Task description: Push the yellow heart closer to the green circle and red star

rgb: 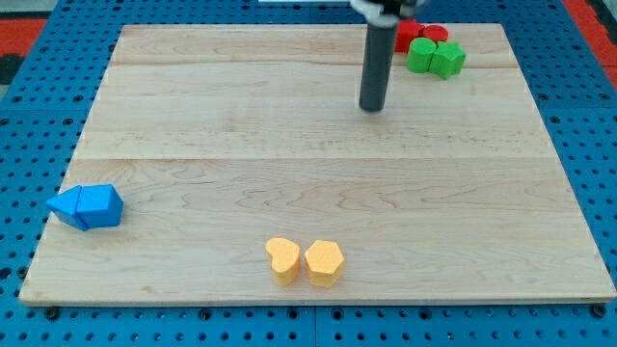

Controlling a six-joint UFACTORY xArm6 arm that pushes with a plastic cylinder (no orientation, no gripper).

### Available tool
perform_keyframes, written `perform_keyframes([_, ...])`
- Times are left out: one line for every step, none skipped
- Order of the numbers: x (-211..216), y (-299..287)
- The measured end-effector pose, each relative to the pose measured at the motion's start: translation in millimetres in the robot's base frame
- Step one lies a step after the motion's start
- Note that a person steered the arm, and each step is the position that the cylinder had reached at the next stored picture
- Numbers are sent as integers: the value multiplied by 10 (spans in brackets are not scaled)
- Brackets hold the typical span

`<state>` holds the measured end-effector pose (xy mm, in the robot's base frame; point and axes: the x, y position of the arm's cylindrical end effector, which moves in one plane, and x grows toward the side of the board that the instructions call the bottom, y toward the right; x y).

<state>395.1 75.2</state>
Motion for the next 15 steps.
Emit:
perform_keyframes([982, 180])
perform_keyframes([1961, 245])
perform_keyframes([2237, 147])
perform_keyframes([2224, -397])
perform_keyframes([1995, -1195])
perform_keyframes([1820, -1653])
perform_keyframes([1743, -1972])
perform_keyframes([1261, -2453])
perform_keyframes([1057, -1985])
perform_keyframes([1027, -1286])
perform_keyframes([1071, -1849])
perform_keyframes([1507, -1665])
perform_keyframes([1424, -1146])
perform_keyframes([838, -654])
perform_keyframes([605, 48])
